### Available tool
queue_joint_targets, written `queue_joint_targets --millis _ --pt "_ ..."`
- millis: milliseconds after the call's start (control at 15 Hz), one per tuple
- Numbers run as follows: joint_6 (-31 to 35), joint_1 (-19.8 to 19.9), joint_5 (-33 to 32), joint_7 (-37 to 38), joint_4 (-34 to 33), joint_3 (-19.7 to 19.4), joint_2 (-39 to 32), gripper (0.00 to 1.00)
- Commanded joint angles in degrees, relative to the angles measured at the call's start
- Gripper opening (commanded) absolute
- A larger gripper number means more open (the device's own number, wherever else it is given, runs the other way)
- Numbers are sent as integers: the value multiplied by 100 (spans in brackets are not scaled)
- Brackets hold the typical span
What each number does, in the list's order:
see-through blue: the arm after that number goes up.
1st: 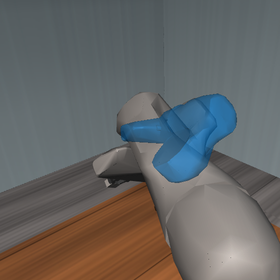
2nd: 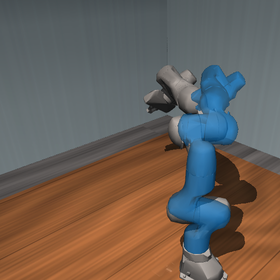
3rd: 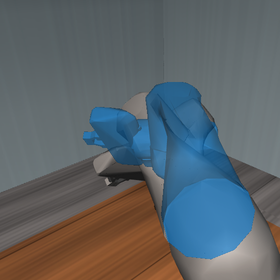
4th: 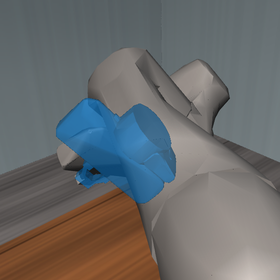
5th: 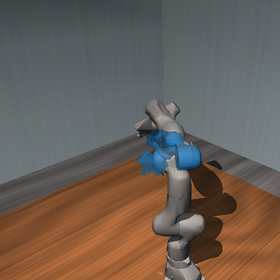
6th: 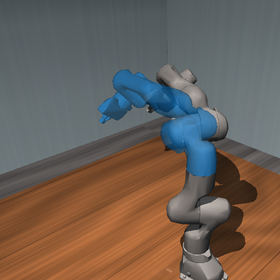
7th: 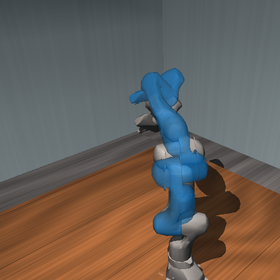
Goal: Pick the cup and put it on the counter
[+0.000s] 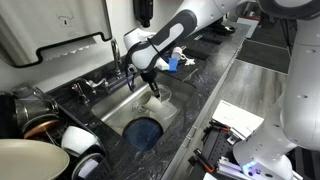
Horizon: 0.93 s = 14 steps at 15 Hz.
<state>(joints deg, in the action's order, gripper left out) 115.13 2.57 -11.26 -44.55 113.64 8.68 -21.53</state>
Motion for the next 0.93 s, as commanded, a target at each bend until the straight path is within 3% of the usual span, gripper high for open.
queue_joint_targets --millis 0,133,467,867 --pt "-1396 -322 -335 -77 -588 -118 22 4" --pt "-2072 -443 -534 -154 -964 -95 -148 4" --pt "-3047 -665 -992 -453 -1670 -64 -551 4" --pt "-3296 -719 -1375 -546 -1771 -89 -669 4"
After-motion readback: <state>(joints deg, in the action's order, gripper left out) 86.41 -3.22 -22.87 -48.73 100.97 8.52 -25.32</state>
